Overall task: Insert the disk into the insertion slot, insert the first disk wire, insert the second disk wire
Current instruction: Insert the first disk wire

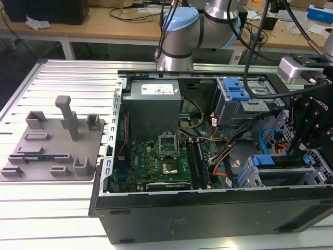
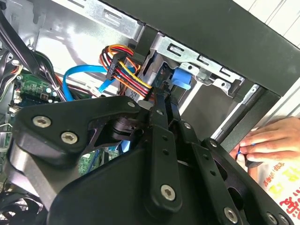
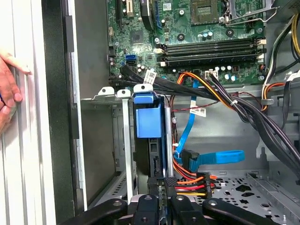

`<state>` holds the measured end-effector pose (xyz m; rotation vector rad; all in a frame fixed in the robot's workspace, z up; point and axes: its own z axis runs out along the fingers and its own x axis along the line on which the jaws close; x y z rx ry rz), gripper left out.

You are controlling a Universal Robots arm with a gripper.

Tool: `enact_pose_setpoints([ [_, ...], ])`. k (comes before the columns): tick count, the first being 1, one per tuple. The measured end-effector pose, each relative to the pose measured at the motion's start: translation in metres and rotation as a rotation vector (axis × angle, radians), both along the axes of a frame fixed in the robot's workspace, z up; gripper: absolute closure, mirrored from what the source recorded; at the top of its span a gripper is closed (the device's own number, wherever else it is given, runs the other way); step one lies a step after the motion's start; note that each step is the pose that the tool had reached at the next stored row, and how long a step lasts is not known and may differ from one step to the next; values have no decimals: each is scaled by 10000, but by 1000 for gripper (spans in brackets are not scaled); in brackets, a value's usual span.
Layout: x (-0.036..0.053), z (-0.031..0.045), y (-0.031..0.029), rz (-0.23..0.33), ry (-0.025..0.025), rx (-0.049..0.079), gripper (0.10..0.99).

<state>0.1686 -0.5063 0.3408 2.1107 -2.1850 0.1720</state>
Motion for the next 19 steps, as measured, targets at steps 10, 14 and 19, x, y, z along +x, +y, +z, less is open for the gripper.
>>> enact_pose_setpoints([
  [10,5,-46,-13,0,-1,-3,922],
  [14,6,-67,-22,0,0,-2,910],
  [19,5,59,-17,-2,-1,-3,784],
])
